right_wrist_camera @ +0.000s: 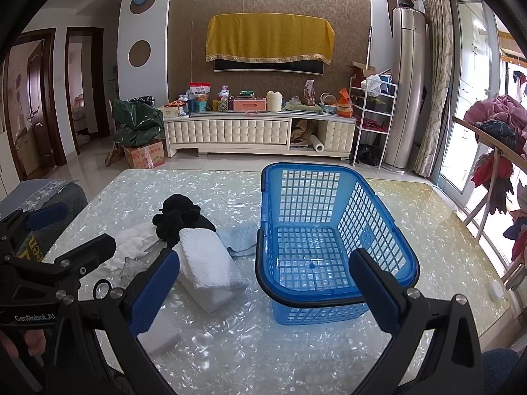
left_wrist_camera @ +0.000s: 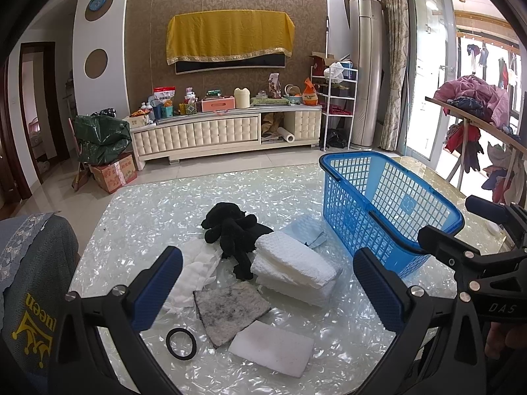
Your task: Organize soft objects
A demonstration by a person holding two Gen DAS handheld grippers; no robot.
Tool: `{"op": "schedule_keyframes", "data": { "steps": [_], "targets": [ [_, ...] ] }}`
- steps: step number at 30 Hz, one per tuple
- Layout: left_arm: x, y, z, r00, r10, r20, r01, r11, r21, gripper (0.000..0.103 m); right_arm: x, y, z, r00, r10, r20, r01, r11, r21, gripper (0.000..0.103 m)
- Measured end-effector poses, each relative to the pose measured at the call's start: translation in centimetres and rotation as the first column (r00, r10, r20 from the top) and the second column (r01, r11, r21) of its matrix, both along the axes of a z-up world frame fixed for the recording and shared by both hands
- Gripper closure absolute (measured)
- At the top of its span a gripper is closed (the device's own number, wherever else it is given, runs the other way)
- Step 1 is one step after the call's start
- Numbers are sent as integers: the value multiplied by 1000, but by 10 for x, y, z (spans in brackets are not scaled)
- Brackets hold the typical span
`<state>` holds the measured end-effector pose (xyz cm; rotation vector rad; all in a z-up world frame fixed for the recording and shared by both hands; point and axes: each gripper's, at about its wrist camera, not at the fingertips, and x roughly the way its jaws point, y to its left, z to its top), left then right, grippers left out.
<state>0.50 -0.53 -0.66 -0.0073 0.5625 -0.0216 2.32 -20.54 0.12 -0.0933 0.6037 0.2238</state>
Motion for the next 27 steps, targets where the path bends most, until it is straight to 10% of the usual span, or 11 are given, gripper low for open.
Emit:
{"op": "schedule_keyframes", "data": {
  "steps": [27],
  "targets": [
    [21,75,32,986,-65,-155,62,998,-26,0,23,39,31,986,140,-93,-145,989,-42,0]
  ]
}}
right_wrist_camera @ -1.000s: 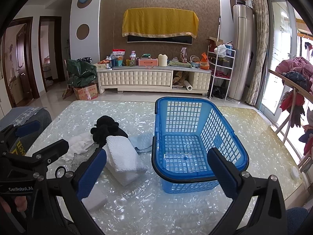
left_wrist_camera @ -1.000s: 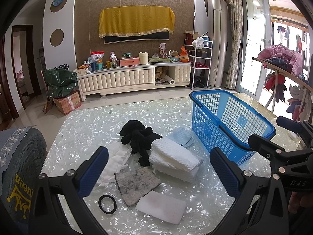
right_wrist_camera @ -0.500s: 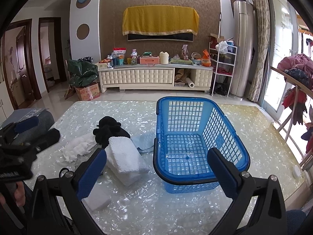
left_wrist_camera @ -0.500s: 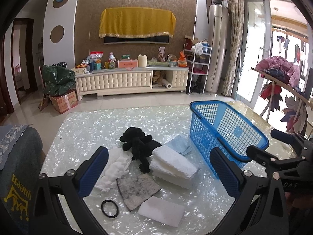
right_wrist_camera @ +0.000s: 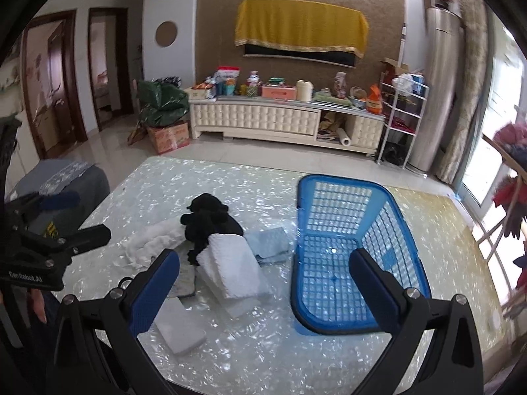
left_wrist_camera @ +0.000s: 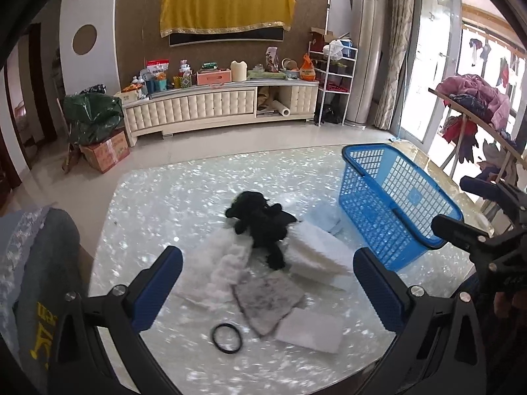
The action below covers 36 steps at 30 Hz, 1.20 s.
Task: Organize soft objects
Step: 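Reach the right gripper to the white textured towel and grasp it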
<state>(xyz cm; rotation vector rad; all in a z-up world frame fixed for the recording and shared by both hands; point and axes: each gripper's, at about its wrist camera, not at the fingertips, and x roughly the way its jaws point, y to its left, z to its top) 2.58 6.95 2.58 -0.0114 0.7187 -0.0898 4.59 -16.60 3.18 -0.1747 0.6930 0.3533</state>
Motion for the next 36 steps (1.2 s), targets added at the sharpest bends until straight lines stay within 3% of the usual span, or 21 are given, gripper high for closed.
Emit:
{"op": "schedule_keyframes", "data": {
  "steps": [3,7,12,15,22,25,36],
  "targets": [
    [4,16,7,999,-48,-1,48,999,-14,0,8,12,-1,999,38,-22,-38,999,-16,0],
    [10,33,9,999,-34,-8,34,999,11,0,19,27,-10,995,83,-55,-85,996,-27,0],
    [19,48,-10,994,-60,-91,58,998,-18,0,29,44,-22,985,132,-115,-136,990,-25,0],
    [24,51,-28,987,-60,-147,64,998,25,0,37,56,-34,975,159,-156,-167,985,-40,0],
    [33,64,-66,957,-109,-267,104,994,-34,0,57,79,-70,950,178,-256,-206,975,-84,1],
    [37,68,-79,945,-118,-306,105,993,-57,0,61,86,-82,940,176,-292,-216,970,-111,11],
    [52,69,-136,878,-149,-455,130,989,-74,1,82,86,-125,916,113,-386,-207,956,-210,11]
  ]
}}
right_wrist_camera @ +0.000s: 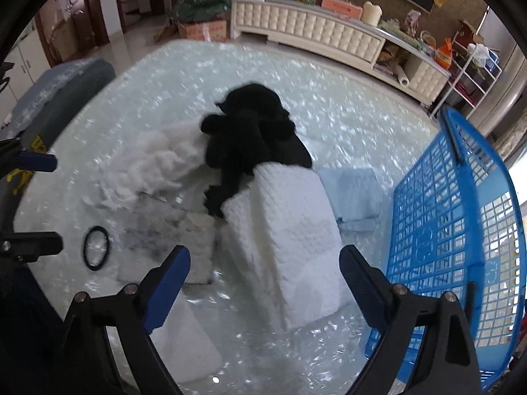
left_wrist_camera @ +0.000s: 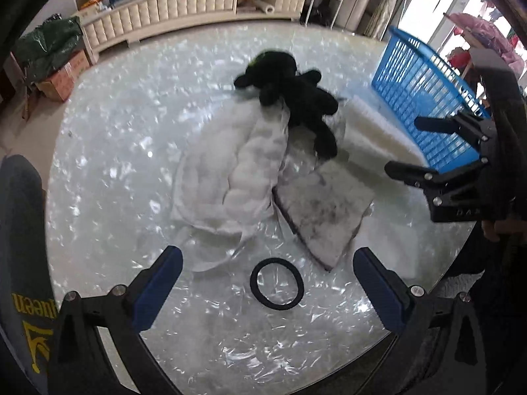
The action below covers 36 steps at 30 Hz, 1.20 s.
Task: Organize soft objects
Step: 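Reach the right gripper to the white textured towel and grasp it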
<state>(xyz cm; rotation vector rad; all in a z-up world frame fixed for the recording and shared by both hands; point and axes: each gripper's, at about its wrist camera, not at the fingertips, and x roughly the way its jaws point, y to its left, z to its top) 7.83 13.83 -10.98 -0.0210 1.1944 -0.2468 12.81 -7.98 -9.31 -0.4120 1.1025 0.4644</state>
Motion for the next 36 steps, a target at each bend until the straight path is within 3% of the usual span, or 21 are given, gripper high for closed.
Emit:
{"op": "schedule_keyframes", "data": {
  "steps": [6,14,21,24,27,28,30,33,34,36],
  "targets": [
    [1,-2,-23,998,-17,-63,18,999,28,8,5,-7,-17,999,-17,-28,15,999,-43,13],
    [6,-7,-41,993,-48,-112,53,998,45,25,12,-10,-36,998,-34,-47,30,996,-81,22],
    [5,-13,-49,991,-71,-112,80,994,71,32,16,-14,-41,998,-43,-36,39,995,-96,24],
    [5,-14,-49,992,-66,-108,75,994,81,42,16,-12,-47,998,-42,-41,37,993,-110,24],
    [10,-18,-48,992,-63,-106,73,993,90,58,15,-6,-48,999,-27,-20,25,991,-129,24],
    [10,-19,-48,992,-69,-108,77,994,76,70,14,-6,-49,1000,-24,-17,21,991,-128,24],
    [11,-19,-47,990,-83,-117,89,995,48,81,13,-6,-49,1000,-24,-15,22,993,-120,24],
    [13,-18,-47,988,-87,-125,91,996,25,92,10,-8,-47,999,-31,-23,29,995,-95,37],
    [13,-17,-48,987,-86,-136,87,996,1,96,11,-9,-47,999,-36,-18,34,995,-94,47],
    [12,-15,-48,987,-89,-136,91,996,3,97,12,-11,-45,999,-35,-5,35,994,-108,55]
  ]
}}
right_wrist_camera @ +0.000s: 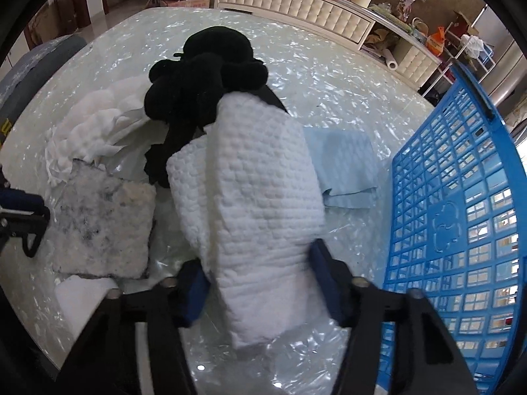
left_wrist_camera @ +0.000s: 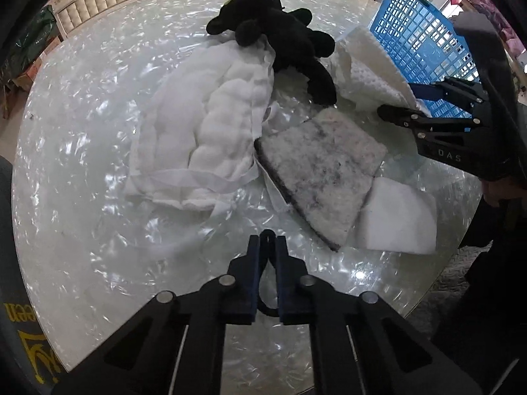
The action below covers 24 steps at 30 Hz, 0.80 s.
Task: Organize soft objects
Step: 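Reach the right gripper to the white textured towel and grasp it, then lift the white towel with the right gripper and carry it over the blue basket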
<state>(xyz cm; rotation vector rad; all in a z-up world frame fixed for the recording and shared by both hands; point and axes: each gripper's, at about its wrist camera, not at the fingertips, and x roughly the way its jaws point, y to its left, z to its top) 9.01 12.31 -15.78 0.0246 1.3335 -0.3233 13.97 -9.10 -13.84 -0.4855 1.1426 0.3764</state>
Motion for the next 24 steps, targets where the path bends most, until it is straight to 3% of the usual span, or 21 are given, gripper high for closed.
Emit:
{"op": "schedule_keyframes", "data": {
  "steps": [5,11,24],
  "targets": [
    [-6,-5,5,1000,-11,8,10,999,31,97,1,-8,3,1000,3,28,-2,1000,-3,67],
    [-14,-1,35,997,5,82,-7,1000,18,97,-5,-15,13,999,-13,50,11,1000,27,78],
    [-8,-21,80,980,-18,199,19,1000,-2,97,-27,-12,55,994,11,108,-22,994,108,81]
  ]
}}
